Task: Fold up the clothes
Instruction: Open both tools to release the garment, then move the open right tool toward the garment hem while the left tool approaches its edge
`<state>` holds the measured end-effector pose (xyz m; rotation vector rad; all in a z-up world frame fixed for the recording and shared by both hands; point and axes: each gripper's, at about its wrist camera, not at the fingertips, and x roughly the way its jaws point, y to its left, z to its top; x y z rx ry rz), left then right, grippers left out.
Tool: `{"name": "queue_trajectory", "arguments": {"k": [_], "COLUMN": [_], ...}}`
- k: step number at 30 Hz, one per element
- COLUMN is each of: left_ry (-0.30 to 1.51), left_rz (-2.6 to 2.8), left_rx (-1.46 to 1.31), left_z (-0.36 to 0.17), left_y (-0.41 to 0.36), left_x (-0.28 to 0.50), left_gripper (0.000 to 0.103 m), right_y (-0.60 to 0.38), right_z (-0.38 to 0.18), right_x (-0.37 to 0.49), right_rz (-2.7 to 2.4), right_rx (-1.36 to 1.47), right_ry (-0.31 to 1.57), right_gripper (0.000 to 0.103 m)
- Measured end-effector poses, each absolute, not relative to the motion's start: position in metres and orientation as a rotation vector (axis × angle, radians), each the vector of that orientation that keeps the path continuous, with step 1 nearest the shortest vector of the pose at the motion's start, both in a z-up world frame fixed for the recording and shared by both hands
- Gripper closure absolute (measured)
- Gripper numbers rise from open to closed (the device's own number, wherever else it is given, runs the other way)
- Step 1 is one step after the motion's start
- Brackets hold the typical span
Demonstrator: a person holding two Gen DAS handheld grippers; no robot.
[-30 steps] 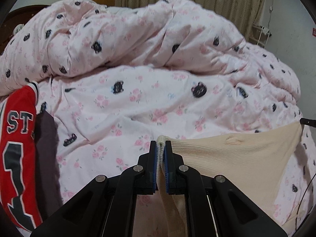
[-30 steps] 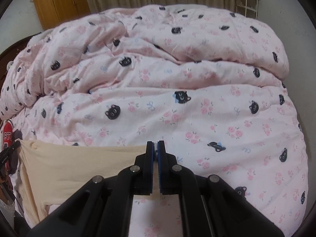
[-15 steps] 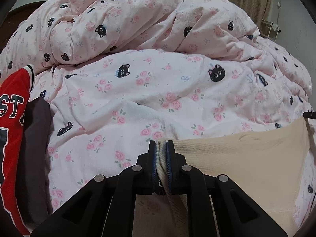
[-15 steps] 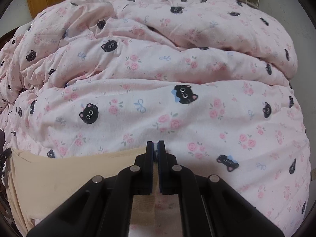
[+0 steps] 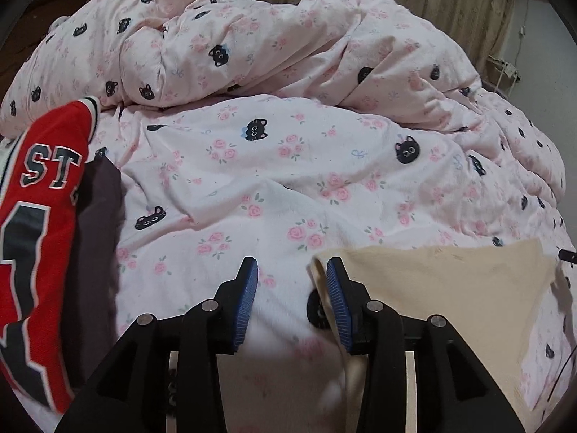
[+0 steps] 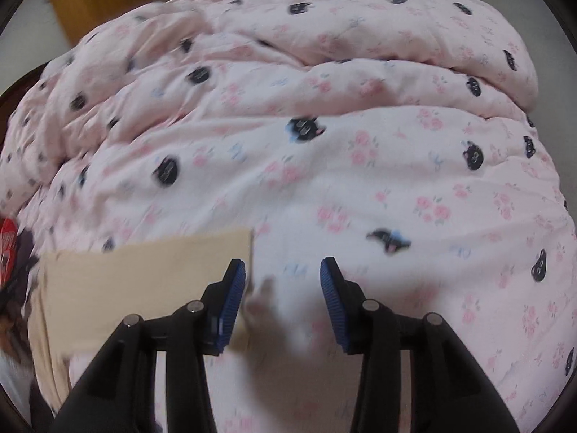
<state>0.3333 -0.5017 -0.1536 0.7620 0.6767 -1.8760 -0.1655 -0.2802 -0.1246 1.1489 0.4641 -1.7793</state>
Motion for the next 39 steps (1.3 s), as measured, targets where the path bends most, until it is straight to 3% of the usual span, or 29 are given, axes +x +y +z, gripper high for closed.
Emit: {"name": "queue_trajectory", "arguments": {"k": [4, 6, 8, 13, 15, 16, 23, 30, 39], "left_ry": [0.717, 0.717, 0.701, 0.711, 0.724, 0.73, 0.749, 0.693, 0.615], "left_rz": [-1.906, -1.911, -1.91, -1.902, -1.897, -1.894, -1.952, -2.1, -2.203], "left_rx": [0.752, 0.754, 0.757, 0.749, 0.76, 0.765, 0.907, 0.915, 0.863], "left_z": [-0.142, -0.139, -0.137, -0.141, -0.145, -0.147, -0.164, -0.153, -0.133], "left_y": [-0.478, -0.463, -0.446, -0.42, -0.417, -0.416, -0.401, -0.383, -0.37], "left_x": [0.348, 0.353, 0.36, 0.377, 0.381, 0.383, 0.377, 0.371, 0.376], "left_gripper": [0.068, 0.068, 0.068, 0.068, 0.068, 0.068, 0.068, 0.067, 0.066], "right_y": [-0.266, -0.261, -0.261, -0.268, -0.27, -0.27, -0.262, -0.253, -0.217], "right_z": [-0.132, -0.14, -0.146, -0.155, -0.155, -0.155, -0.15, -0.149, -0.128], "right_x": [-0.143, -0.133, -0.124, -0.12, -0.121, -0.121, -0.128, -0.132, -0.092], "right_rz": [-1.687, -1.657, -1.633, -1.626, -1.622, -1.621, -1.67, -1.746, -1.709], "right_rx": [1.116, 1.106, 1.106, 1.101, 1.106, 1.109, 1.137, 1.164, 1.092], "right_ry": [0.545, 0.594, 0.623, 0.623, 0.616, 0.615, 0.62, 0.627, 0.641], "right_gripper": [0.059, 0.063, 0.074, 0.077, 0.092, 0.094, 0.096, 0.089, 0.089]}}
